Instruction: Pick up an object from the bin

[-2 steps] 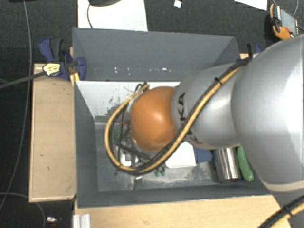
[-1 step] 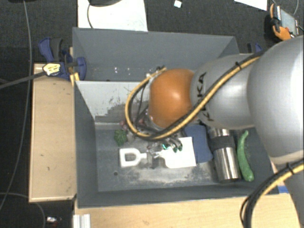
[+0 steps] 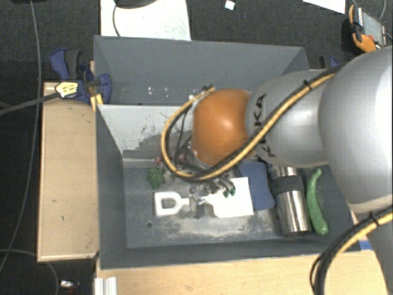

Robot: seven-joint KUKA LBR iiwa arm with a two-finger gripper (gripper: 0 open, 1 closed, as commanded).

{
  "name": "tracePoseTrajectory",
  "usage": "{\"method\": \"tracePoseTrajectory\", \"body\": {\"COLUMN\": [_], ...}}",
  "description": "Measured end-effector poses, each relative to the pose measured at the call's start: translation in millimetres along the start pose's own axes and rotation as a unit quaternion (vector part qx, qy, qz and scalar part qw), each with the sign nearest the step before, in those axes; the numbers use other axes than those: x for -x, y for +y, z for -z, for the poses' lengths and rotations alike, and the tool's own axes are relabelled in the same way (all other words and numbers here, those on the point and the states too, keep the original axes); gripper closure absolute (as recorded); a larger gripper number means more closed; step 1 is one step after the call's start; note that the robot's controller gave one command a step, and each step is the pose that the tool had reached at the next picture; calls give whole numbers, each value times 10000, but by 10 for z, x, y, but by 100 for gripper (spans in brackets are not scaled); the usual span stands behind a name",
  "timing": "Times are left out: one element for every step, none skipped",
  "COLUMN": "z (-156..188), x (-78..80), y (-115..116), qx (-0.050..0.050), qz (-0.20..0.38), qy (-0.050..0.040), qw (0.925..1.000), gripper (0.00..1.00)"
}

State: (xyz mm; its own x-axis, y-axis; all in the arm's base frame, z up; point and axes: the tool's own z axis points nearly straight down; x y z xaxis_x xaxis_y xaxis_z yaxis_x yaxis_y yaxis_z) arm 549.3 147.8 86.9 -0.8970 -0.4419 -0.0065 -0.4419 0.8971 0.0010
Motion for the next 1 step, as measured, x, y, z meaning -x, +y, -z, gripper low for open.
{"method": "tracePoseTrajectory", "body": {"z": [-168], "x": [-118], "y": [2], "qx": [0], "qz": [1949], "qy": [-1], "qw": [9808], "gripper": [0]}}
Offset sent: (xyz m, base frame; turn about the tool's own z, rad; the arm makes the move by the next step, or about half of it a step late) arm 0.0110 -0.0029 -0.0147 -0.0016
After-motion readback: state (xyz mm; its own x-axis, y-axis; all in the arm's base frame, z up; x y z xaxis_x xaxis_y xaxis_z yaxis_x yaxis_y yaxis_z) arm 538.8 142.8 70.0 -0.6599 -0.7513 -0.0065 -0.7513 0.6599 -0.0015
